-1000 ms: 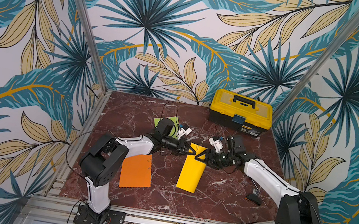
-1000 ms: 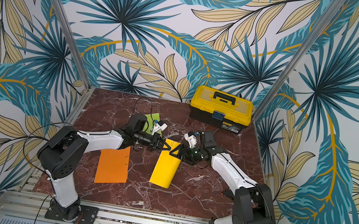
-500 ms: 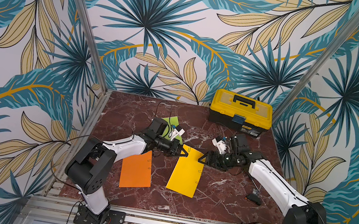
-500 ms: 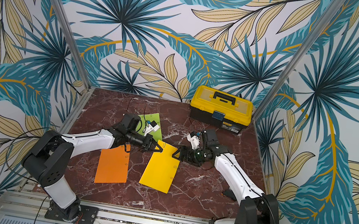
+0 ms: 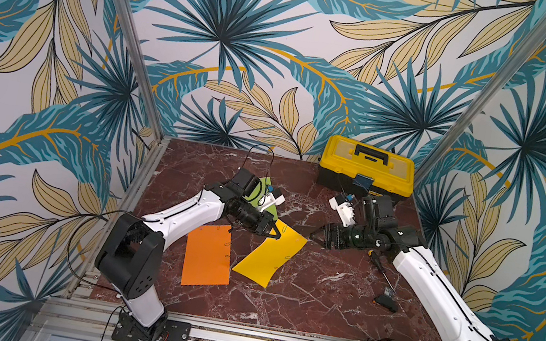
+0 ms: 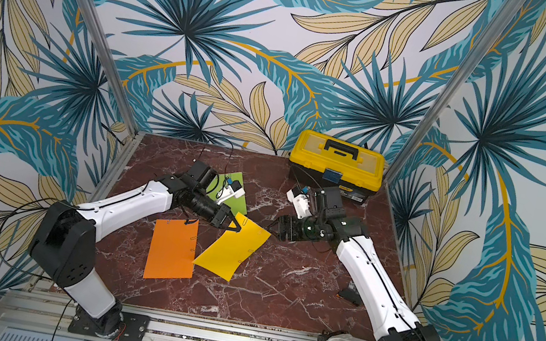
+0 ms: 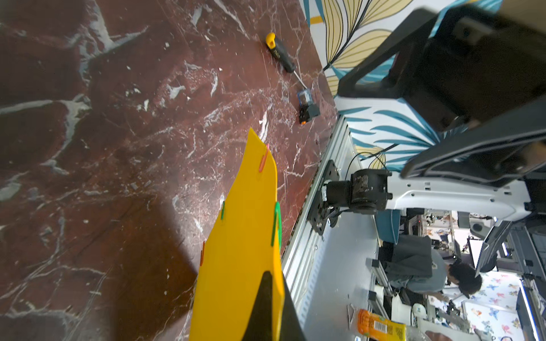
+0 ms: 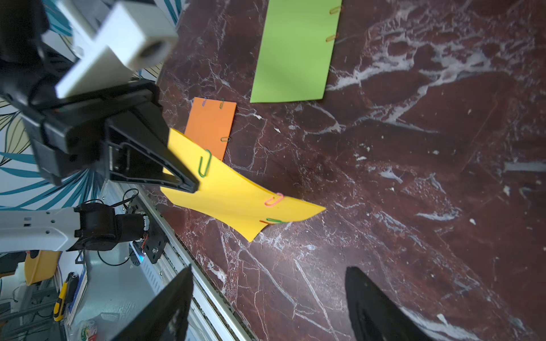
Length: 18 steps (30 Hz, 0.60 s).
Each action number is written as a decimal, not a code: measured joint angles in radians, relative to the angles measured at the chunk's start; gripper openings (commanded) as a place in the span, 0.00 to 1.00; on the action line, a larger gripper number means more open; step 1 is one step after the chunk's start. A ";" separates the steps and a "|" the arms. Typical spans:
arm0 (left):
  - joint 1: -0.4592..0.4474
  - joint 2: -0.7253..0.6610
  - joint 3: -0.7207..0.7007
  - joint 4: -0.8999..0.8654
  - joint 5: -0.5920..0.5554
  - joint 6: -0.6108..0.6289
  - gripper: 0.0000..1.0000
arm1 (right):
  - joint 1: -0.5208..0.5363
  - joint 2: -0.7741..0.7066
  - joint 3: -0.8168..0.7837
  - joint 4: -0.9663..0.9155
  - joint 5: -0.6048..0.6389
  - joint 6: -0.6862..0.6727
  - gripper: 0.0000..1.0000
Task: Unclip the paperclips from the documents
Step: Remove the paper clip from the document.
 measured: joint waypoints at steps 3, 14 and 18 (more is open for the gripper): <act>-0.018 -0.028 0.002 -0.050 -0.014 0.065 0.00 | 0.000 0.012 0.044 0.014 -0.055 -0.059 0.75; -0.028 -0.156 -0.016 -0.099 -0.090 0.289 0.00 | 0.061 0.038 0.058 0.099 -0.176 -0.257 0.73; -0.027 -0.172 -0.035 -0.104 -0.111 0.374 0.00 | 0.100 0.074 0.056 0.134 -0.178 -0.300 0.73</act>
